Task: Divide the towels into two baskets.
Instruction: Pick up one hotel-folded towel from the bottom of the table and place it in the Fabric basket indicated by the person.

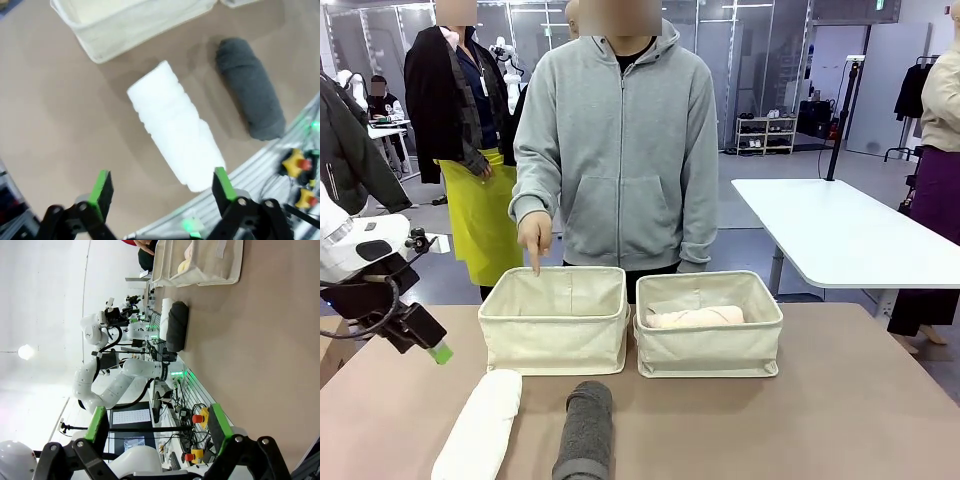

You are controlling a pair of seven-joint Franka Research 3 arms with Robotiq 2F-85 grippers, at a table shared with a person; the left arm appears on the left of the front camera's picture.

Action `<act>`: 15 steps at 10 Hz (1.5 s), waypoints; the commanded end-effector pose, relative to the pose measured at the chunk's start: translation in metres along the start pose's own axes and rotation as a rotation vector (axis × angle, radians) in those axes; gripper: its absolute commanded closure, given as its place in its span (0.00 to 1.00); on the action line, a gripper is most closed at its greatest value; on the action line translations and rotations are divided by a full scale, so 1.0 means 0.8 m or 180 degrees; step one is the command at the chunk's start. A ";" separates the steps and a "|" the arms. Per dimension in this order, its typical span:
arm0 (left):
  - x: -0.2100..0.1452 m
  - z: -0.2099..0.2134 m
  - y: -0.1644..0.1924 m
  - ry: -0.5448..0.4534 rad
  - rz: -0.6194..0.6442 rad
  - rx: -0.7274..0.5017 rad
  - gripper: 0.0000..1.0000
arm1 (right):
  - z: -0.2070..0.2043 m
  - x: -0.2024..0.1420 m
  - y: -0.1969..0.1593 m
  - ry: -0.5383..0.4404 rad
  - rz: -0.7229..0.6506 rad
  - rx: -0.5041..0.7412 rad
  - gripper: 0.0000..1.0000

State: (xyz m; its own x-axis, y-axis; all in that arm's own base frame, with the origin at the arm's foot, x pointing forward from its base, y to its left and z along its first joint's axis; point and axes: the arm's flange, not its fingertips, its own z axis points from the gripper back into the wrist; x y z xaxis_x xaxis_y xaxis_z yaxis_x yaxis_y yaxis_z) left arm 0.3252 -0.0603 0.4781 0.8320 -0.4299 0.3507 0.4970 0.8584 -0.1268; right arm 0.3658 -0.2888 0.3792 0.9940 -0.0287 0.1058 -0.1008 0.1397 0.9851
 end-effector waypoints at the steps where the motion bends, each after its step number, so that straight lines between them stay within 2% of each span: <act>1: 0.046 0.001 -0.001 0.0297 -0.0153 -0.0129 0.00 | -0.003 -0.004 0.005 0.0020 -0.0016 -0.0027 0.00; 2: 0.065 -0.006 -0.006 0.0465 -0.0331 -0.0088 0.00 | -0.003 -0.004 0.005 0.0020 -0.0016 -0.0027 0.00; 3: 0.076 -0.012 -0.015 0.0568 -0.0348 -0.0018 0.00 | -0.003 -0.004 0.005 0.0020 -0.0016 -0.0027 0.00; 5: 0.082 -0.033 -0.037 0.0748 -0.0522 0.0070 0.00 | -0.003 -0.004 0.005 0.0020 -0.0016 -0.0027 0.00; 6: 0.080 -0.046 -0.043 0.0868 -0.0408 0.0236 0.00 | -0.003 -0.004 0.005 0.0020 -0.0016 -0.0027 0.00; 7: 0.076 -0.061 -0.045 0.0969 -0.0108 0.0335 0.00 | -0.003 -0.004 0.005 0.0020 -0.0016 -0.0027 0.00; 9: 0.068 -0.090 -0.046 0.0838 0.0427 0.0469 0.00 | -0.003 -0.004 0.005 0.0020 -0.0016 -0.0027 0.00; 12: 0.053 -0.134 -0.039 0.0822 0.0936 0.0283 0.00 | -0.003 -0.004 0.005 0.0020 -0.0016 -0.0027 0.00; 14: 0.041 -0.164 -0.042 0.1001 0.1066 0.0160 0.00 | -0.003 -0.004 0.005 0.0020 -0.0016 -0.0027 0.00; 15: 0.039 -0.174 -0.043 0.0954 0.1137 0.0175 0.00 | -0.003 -0.004 0.005 0.0020 -0.0016 -0.0027 0.00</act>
State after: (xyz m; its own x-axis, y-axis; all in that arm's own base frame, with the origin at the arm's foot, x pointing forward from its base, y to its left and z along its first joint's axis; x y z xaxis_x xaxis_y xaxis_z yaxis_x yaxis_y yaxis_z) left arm 0.3670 -0.1371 0.3705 0.9810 -0.1936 -0.0145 0.1907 0.9747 -0.1162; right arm 0.3657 -0.2887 0.3793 0.9940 -0.0284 0.1058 -0.1008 0.1397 0.9850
